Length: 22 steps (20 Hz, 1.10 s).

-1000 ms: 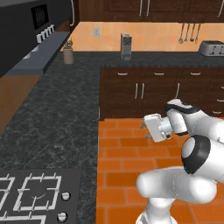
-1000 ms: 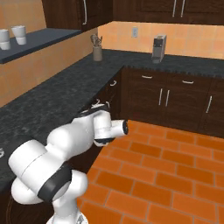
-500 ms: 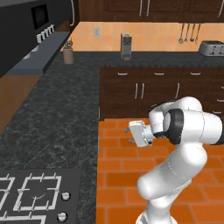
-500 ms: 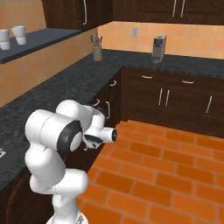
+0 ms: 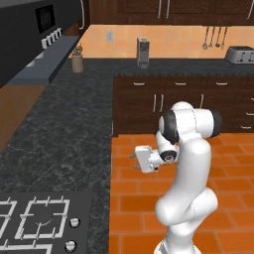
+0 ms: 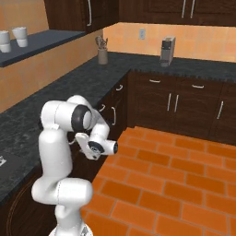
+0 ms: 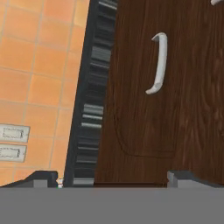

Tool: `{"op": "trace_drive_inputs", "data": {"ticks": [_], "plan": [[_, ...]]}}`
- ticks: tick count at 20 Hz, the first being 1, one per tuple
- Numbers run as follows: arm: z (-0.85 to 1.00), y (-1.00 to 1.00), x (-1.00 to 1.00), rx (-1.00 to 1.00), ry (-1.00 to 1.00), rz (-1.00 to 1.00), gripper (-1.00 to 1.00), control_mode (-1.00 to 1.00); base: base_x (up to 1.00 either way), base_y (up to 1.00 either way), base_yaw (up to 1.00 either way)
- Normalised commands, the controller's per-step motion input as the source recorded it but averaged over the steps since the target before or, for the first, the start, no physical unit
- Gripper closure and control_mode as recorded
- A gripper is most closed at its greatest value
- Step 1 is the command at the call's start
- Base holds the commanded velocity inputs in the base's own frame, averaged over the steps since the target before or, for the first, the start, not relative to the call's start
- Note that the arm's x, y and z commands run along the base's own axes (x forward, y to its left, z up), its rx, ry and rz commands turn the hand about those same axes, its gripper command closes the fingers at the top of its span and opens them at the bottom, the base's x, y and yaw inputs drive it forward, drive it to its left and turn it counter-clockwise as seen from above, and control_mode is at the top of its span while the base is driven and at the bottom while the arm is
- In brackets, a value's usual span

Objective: Take a straw from the drawer in front and place it inside the glass cup on the dining counter.

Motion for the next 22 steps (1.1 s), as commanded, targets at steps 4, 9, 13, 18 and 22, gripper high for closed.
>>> {"op": "trace_drive_inputs", "data": {"ticks": [4, 9, 13, 18, 22], "plan": [[-0.12, 0.46, 0.43, 0.11, 0.00, 0.02, -1.00, -1.00, 0.00, 0.00, 0.00], [-0.21, 0.27, 0.55, 0.09, 0.00, 0.00, -1.00, -1.00, 0.00, 0.00, 0.00], [-0.35, 0.29, 0.44, 0.05, 0.00, 0.00, -1.00, -1.00, 0.00, 0.00, 0.00], [-0.39, 0.40, 0.33, 0.02, 0.00, 0.03, -1.00, -1.00, 0.00, 0.00, 0.00], [-0.23, 0.38, 0.34, 0.03, 0.00, 0.02, -1.00, -1.00, 0.00, 0.00, 0.00]]}}
